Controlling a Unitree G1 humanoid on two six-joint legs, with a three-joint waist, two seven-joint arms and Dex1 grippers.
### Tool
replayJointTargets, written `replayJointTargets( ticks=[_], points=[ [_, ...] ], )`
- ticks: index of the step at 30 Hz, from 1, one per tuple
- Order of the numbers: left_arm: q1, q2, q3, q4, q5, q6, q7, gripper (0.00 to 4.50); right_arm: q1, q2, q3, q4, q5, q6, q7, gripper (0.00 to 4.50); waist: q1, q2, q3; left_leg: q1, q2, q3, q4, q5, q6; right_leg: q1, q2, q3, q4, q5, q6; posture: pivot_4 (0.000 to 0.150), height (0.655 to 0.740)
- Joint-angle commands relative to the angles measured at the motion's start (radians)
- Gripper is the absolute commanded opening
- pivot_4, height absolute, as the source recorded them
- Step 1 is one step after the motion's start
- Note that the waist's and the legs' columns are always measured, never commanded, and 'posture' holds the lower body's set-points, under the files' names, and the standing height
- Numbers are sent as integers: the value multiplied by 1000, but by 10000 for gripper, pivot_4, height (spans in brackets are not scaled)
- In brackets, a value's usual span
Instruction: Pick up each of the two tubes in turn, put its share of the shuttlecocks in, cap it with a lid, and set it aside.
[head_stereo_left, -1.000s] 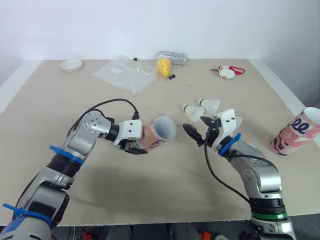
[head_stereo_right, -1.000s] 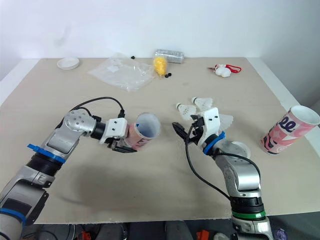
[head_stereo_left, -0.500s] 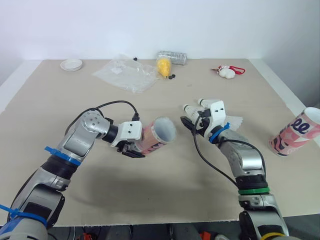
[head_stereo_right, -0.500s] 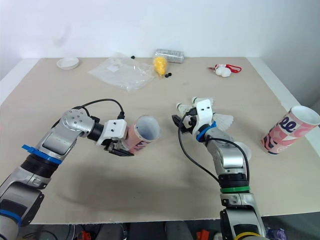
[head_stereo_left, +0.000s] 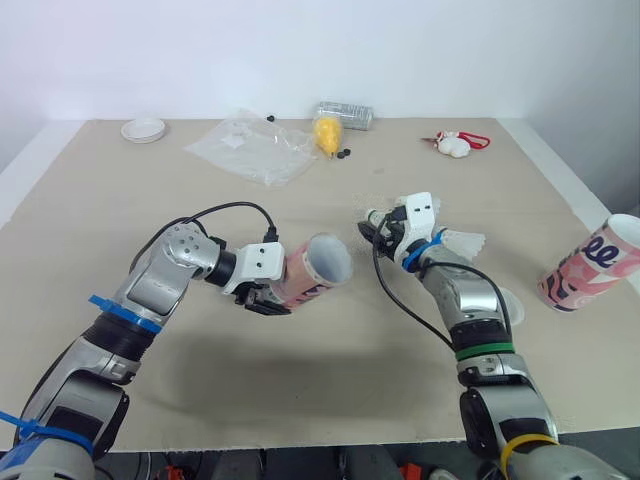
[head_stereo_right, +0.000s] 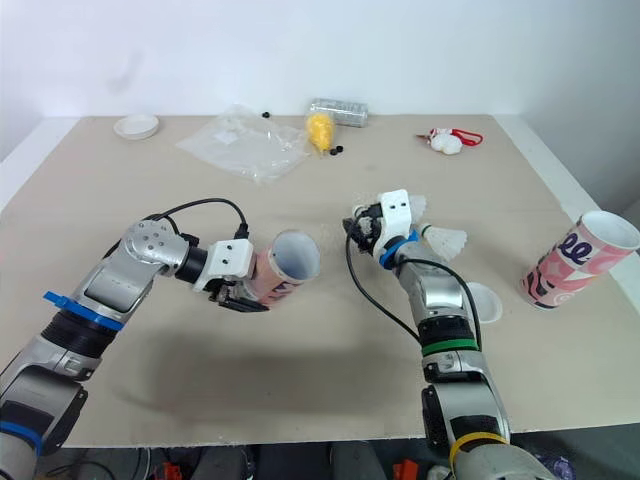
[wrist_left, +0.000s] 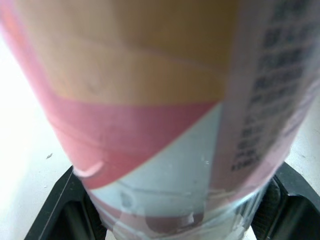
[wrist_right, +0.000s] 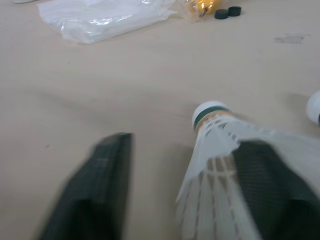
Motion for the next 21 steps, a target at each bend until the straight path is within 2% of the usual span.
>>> replayJointTargets(
  ticks=[1, 4, 5, 10, 14, 16, 21],
  points=[
    [-2, -4, 5, -8, -10, 27, 3, 28978, -32, 0, -24, 13, -3, -36, -2, 14595, 0, 0, 0, 0, 0, 0, 0, 0, 0, 0, 0, 0, 0, 0, 0, 1500, 7400],
    [-9, -7, 5, -6, -15, 38, -1, 28978, -33, 0, -24, 24, -2, -45, 2, 2205, -1, 0, 0, 0, 0, 0, 0, 0, 0, 0, 0, 0, 0, 0, 0, 1500, 7400],
    [-11, -7, 5, -5, -15, 39, -2, 28978, -33, 0, -24, 27, -1, -48, 3, 890, -1, 0, 0, 0, 0, 0, 0, 0, 0, 0, 0, 0, 0, 0, 0, 1500, 7400],
    [-23, -13, 2, 8, -19, 48, -8, 28978, -28, -7, -18, 10, -4, -73, 23, 890, -2, 0, 0, 0, 0, 0, 0, 0, 0, 0, 0, 0, 0, 0, 0, 1500, 7400],
    [-33, -20, -1, 16, -20, 59, -14, 28978, -12, -53, 1, -73, -33, -91, 44, 890, -1, 0, 0, 0, 0, 0, 0, 0, 0, 0, 0, 0, 0, 0, 0, 1500, 7400],
    [-44, -27, -3, 24, -26, 81, -22, 28978, -1, -117, 19, -189, -47, -103, 102, 890, 3, 2, 1, -1, -1, 0, 1, 0, 0, 0, 0, 0, 1, 0, 0, 1500, 7400],
    [-71, -36, -14, 27, -32, 145, -54, 28978, 3, -368, 64, -431, -46, -224, 409, 890, 4, 8, 5, -3, -2, 0, 5, -2, 3, 0, -2, 0, 1, -2, 5, 1500, 7400]
  ],
)
